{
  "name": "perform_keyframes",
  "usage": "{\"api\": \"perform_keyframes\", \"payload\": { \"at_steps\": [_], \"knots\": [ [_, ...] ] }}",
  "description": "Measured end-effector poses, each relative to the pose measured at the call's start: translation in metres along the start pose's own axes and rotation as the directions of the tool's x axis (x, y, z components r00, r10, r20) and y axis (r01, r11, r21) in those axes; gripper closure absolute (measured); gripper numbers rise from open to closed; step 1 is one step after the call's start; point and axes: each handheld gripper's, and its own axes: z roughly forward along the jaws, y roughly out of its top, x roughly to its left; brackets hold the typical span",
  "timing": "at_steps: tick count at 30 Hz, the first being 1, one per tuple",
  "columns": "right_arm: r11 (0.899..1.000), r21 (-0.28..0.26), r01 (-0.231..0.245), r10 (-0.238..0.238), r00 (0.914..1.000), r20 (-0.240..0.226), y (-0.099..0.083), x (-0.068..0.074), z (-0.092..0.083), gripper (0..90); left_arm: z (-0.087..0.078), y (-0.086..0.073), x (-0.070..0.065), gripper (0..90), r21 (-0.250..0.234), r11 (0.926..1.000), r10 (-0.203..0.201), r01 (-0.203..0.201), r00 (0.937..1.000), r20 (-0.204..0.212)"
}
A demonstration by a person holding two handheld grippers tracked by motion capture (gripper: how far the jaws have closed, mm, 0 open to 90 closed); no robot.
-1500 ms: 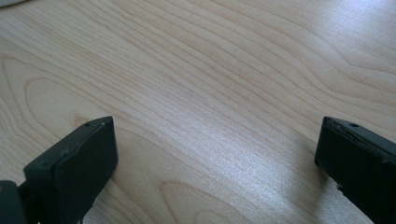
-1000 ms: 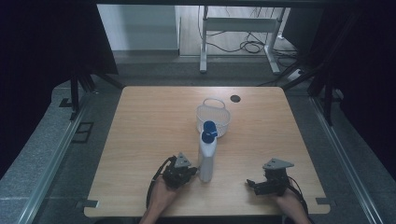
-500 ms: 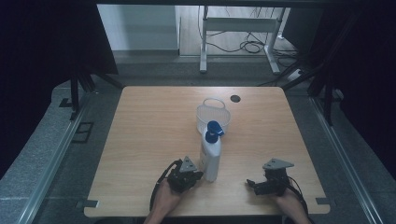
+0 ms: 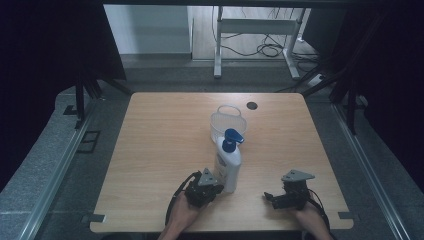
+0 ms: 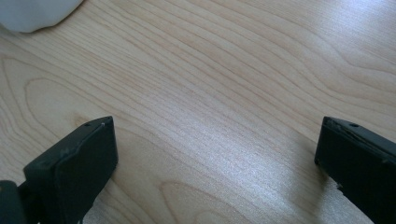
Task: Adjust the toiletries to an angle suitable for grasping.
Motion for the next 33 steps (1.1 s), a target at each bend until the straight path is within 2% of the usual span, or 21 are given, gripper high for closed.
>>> {"api": "perform_keyframes", "payload": {
  "at_steps": [10, 15, 26, 33],
  "knots": [
    [1.000, 0.000, 0.000, 0.000, 1.0000, -0.001, 0.000, 0.000, 0.000, 0.0, 0.012, 0.010, -0.005, 89.2, -0.001, 0.9996, 0.029, -0.029, 0.9996, 0.008],
    [1.000, 0.000, -0.001, 0.001, 1.0000, -0.001, 0.000, 0.000, 0.000, 0.0, 0.016, 0.011, -0.004, 89.2, -0.005, 0.9996, 0.027, -0.027, 0.9996, 0.000],
    [1.000, 0.000, 0.000, 0.000, 1.0000, -0.003, 0.000, 0.000, 0.000, 0.0, 0.006, 0.007, -0.003, 88.9, -0.022, 0.9997, 0.007, -0.007, 0.9999, 0.010],
    [1.000, 0.001, 0.000, 0.000, 1.0000, -0.003, 0.000, 0.000, 0.000, 0.0, -0.003, 0.002, 0.001, 83.5, -0.019, 0.9997, -0.016, 0.016, 0.9998, 0.011]
  ]
}}
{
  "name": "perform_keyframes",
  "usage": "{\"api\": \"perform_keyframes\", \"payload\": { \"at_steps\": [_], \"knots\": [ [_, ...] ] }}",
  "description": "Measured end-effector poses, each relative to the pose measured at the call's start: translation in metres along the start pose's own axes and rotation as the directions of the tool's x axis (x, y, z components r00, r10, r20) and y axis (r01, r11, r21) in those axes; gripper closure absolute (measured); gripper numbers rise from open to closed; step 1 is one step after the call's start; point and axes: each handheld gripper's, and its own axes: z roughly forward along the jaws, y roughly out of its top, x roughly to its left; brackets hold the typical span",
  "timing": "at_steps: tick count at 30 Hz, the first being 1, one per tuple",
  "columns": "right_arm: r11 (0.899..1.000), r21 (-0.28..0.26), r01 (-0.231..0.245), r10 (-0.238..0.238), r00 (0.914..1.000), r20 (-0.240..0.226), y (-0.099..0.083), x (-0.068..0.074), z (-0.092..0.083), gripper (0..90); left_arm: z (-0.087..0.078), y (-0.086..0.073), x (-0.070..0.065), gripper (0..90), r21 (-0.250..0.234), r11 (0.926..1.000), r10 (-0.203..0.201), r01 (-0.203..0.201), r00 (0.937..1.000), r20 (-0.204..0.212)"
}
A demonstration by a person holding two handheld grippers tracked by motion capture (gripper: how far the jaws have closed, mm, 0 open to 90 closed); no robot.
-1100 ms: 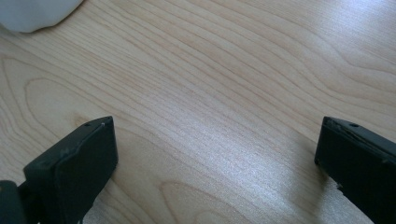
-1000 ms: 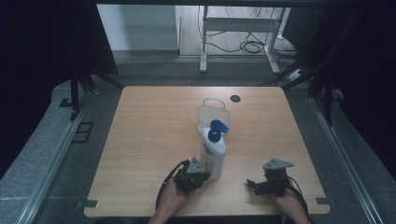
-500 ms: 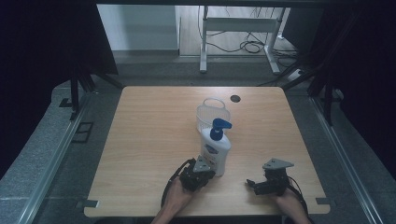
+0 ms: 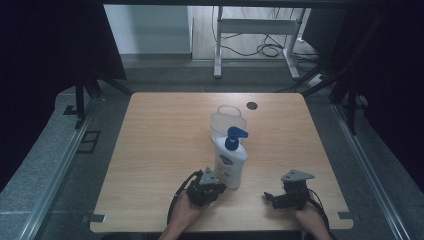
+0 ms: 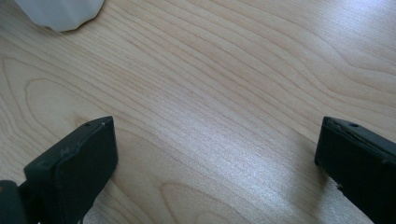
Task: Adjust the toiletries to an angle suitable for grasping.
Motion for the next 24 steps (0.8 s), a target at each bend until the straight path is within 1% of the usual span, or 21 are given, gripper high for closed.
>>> {"api": "perform_keyframes", "payload": {
  "at_steps": [3, 6, 10, 13, 16, 17, 19, 20, 23, 24],
  "knots": [
    [1.000, 0.000, 0.005, -0.005, 1.0000, -0.002, 0.000, 0.000, 0.000, 0.0, -0.005, -0.002, 0.001, 78.9, 0.000, 1.0000, -0.002, 0.002, 0.9999, -0.013],
    [1.000, 0.011, 0.015, -0.015, 0.9998, -0.010, 0.000, 0.000, -0.001, 0.0, -0.009, -0.004, 0.002, 71.8, -0.004, 1.0000, -0.004, 0.004, 0.9996, -0.030],
    [1.000, 0.016, 0.016, -0.016, 0.9998, -0.008, 0.001, 0.002, -0.002, 1.0, -0.013, -0.008, 0.007, 61.7, 0.003, 0.9999, -0.013, 0.013, 0.9987, -0.050],
    [1.000, 0.011, 0.029, -0.029, 0.9995, -0.011, 0.002, 0.003, -0.004, 1.0, -0.015, -0.012, 0.010, 54.2, 0.012, 0.9996, -0.023, 0.024, 0.9980, -0.059],
    [0.999, -0.003, 0.033, -0.033, 0.9994, -0.014, 0.004, 0.005, -0.006, 1.0, -0.018, -0.017, 0.013, 49.2, 0.017, 0.9993, -0.032, 0.034, 0.9970, -0.070],
    [0.999, -0.005, 0.032, -0.032, 0.9994, -0.016, 0.004, 0.006, -0.007, 1.0, -0.019, -0.019, 0.014, 47.2, 0.018, 0.9990, -0.038, 0.040, 0.9965, -0.075],
    [0.999, -0.016, 0.034, -0.035, 0.9991, -0.023, 0.006, 0.007, -0.008, 0.5, -0.021, -0.023, 0.016, 40.3, 0.024, 0.9986, -0.046, 0.048, 0.9951, -0.088],
    [0.999, -0.022, 0.036, -0.036, 0.9990, -0.025, 0.006, 0.007, -0.010, 0.0, -0.022, -0.025, 0.017, 38.2, 0.024, 0.9984, -0.048, 0.051, 0.9937, -0.101],
    [0.998, -0.029, 0.053, -0.054, 0.9979, -0.035, 0.009, 0.010, -0.012, 0.0, -0.024, -0.031, 0.021, 32.4, 0.018, 0.9973, -0.068, 0.071, 0.9901, -0.123],
    [0.998, -0.032, 0.056, -0.057, 0.9976, -0.038, 0.009, 0.011, -0.013, 0.0, -0.024, -0.033, 0.022, 30.6, 0.018, 0.9973, -0.068, 0.071, 0.9889, -0.132]
  ]
}}
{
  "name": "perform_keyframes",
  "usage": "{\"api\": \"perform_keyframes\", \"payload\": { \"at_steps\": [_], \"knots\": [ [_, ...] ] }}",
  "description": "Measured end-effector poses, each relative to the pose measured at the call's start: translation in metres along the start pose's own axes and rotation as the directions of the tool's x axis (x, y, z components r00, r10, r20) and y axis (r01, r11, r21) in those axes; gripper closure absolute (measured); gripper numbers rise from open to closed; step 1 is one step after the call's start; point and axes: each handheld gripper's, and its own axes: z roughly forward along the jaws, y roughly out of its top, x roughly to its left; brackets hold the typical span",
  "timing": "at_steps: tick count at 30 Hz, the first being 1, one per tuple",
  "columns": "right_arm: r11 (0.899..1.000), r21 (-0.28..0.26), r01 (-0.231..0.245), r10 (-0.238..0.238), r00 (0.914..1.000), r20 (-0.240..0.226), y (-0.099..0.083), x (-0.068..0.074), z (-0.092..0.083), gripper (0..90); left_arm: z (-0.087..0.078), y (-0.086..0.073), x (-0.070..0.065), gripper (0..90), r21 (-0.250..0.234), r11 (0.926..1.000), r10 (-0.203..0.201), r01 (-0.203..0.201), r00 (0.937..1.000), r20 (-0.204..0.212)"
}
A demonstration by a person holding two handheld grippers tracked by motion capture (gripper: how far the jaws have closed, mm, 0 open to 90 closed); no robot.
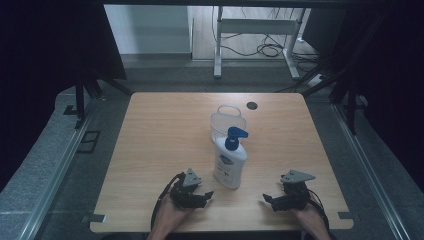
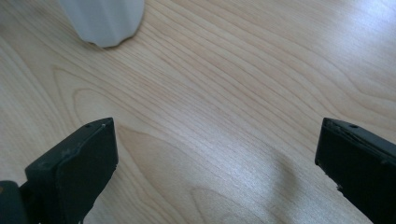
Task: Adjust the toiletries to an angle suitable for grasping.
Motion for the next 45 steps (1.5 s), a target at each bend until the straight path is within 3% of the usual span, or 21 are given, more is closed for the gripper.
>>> {"api": "perform_keyframes", "payload": {
  "at_steps": [12, 17, 23, 27, 45],
  "knots": [
    [0.999, -0.044, -0.017, 0.014, 0.9984, -0.055, 0.012, 0.005, -0.010, 0.0, 0.003, -0.009, 0.006, 18.0, 0.015, 0.9991, -0.039, 0.040, 0.9981, -0.047],
    [0.999, -0.038, 0.000, -0.003, 0.9975, -0.071, 0.018, 0.010, -0.011, 0.0, 0.006, -0.011, 0.006, 13.7, 0.029, 0.9992, -0.026, 0.028, 0.9974, -0.067],
    [0.999, -0.045, 0.006, -0.010, 0.9956, -0.093, 0.027, 0.016, -0.015, 0.0, 0.007, -0.010, 0.006, 13.3, 0.032, 0.9992, -0.020, 0.023, 0.9975, -0.068],
    [0.999, -0.046, 0.011, -0.015, 0.9948, -0.101, 0.034, 0.020, -0.017, 0.0, 0.008, -0.010, 0.003, 12.7, 0.052, 0.9986, 0.010, -0.006, 0.9962, -0.086],
    [0.996, -0.081, 0.021, -0.034, 0.9854, -0.166, 0.075, 0.035, -0.018, 0.5, 0.008, -0.010, 0.003, 12.4, 0.052, 0.9986, 0.008, -0.003, 0.9961, -0.088]
  ]
}}
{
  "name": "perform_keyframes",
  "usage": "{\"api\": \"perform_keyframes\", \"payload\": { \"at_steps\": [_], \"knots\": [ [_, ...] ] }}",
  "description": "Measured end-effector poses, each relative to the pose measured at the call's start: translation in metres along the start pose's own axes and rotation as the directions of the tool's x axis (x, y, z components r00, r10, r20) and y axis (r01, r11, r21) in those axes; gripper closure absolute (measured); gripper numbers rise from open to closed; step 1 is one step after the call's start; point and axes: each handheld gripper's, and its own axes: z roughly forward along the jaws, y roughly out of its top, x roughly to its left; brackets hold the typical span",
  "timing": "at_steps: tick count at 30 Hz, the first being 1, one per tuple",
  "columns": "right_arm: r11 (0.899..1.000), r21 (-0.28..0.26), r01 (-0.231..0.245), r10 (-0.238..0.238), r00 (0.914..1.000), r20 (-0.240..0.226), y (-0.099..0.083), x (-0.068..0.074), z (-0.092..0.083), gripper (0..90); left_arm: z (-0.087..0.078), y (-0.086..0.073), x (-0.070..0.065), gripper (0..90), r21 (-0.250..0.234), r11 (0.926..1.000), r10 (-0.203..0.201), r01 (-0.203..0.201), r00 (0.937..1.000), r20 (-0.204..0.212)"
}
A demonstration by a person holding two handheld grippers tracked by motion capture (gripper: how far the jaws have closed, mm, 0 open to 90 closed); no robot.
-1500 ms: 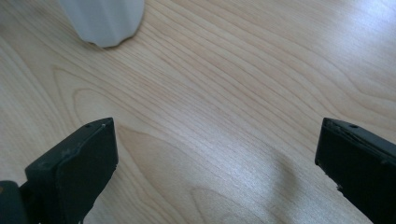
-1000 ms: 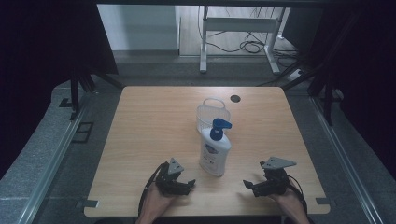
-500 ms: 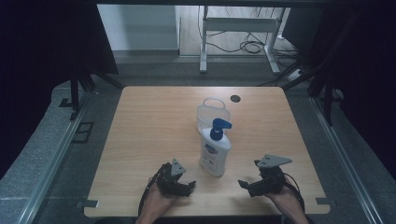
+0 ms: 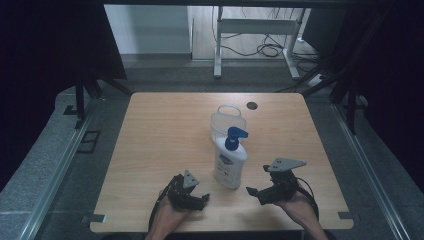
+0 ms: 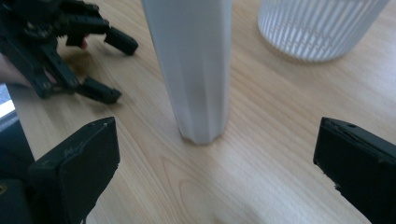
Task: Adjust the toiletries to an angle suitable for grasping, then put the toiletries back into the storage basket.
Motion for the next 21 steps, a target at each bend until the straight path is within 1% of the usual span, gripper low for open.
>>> {"api": "perform_keyframes", "payload": {
  "at_steps": [4, 8, 13, 21],
  "knots": [
    [1.000, -0.018, -0.002, 0.001, 0.9999, -0.012, 0.012, 0.001, 0.002, 2.6, 0.000, 0.000, 0.000, 12.5, -0.001, 1.0000, -0.001, 0.001, 1.0000, -0.001],
    [1.000, -0.028, 0.012, -0.013, 0.9996, -0.025, 0.022, 0.004, 0.004, 4.2, 0.000, 0.000, 0.000, 12.5, 0.001, 1.0000, 0.001, -0.001, 1.0000, 0.000],
    [0.999, -0.042, 0.015, -0.016, 0.9995, -0.026, 0.032, 0.006, 0.007, 6.8, 0.000, 0.000, 0.000, 12.5, 0.003, 1.0000, 0.001, -0.001, 1.0000, 0.001],
    [0.999, -0.043, 0.021, -0.022, 0.9994, -0.026, 0.046, 0.008, 0.015, 8.8, 0.000, 0.000, 0.000, 12.5, -0.001, 1.0000, -0.002, 0.002, 1.0000, 0.000]
  ]
}}
